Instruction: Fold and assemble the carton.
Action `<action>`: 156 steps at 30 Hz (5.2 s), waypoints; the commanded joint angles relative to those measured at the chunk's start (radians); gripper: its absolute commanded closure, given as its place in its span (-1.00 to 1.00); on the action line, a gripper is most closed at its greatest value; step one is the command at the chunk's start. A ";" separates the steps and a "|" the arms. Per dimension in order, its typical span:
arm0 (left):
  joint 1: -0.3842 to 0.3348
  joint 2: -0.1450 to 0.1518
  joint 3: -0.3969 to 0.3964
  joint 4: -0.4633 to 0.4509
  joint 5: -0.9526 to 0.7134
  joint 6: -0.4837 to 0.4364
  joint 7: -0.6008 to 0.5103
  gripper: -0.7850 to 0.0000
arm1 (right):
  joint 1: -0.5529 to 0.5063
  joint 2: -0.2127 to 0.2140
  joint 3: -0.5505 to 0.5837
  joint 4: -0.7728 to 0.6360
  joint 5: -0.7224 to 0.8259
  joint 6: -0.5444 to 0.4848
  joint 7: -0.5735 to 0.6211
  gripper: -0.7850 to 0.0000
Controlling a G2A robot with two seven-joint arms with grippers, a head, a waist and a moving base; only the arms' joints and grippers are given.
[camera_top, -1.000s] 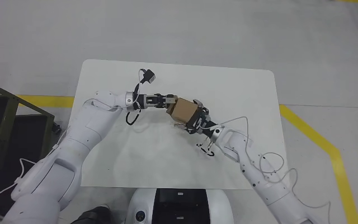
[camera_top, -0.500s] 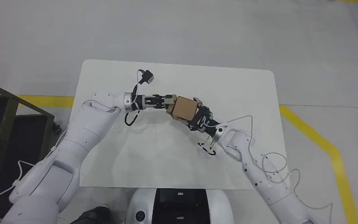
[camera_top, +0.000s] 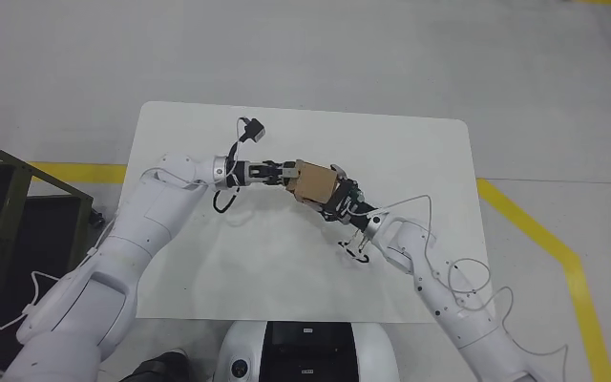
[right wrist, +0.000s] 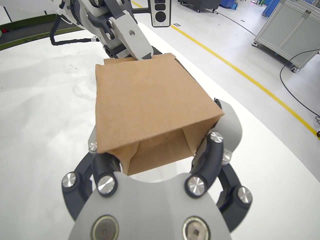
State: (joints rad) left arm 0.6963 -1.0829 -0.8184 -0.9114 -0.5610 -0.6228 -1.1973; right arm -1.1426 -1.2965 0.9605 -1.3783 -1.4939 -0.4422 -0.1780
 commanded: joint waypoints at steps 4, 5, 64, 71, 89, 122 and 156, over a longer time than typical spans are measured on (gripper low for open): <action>-0.011 -0.009 0.014 0.004 0.001 0.000 0.000 0.86 | 0.002 -0.002 -0.004 0.000 -0.005 0.016 0.014 -0.11; -0.013 -0.010 0.016 0.006 0.001 0.000 0.000 0.87 | 0.003 -0.003 -0.004 0.001 -0.010 0.022 0.021 -0.11; 0.001 0.018 -0.028 0.013 -0.011 -0.015 0.015 0.80 | -0.006 -0.013 -0.012 -0.003 -0.055 0.038 0.061 -0.19; -0.001 0.022 -0.034 0.004 -0.008 -0.019 0.019 0.80 | 0.001 -0.013 -0.017 -0.002 -0.066 0.013 0.052 -0.19; -0.025 0.015 -0.015 -0.003 -0.004 -0.017 0.017 0.80 | 0.018 -0.021 -0.054 0.003 -0.098 0.006 0.067 -0.18; 0.014 0.046 -0.065 0.093 0.035 -0.068 0.068 0.15 | 0.020 -0.005 -0.021 0.105 -0.096 -0.110 0.038 -0.92; -0.004 0.088 -0.228 0.125 0.260 -0.236 0.274 -1.00 | -0.270 0.069 0.265 -0.232 -0.020 0.031 -0.028 -1.00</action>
State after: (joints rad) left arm 0.6908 -0.9971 -1.0412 -0.7800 -0.3051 -0.8548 -0.9262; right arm -1.4126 -1.2273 1.2259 -1.6109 -1.5136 -0.4110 -0.2065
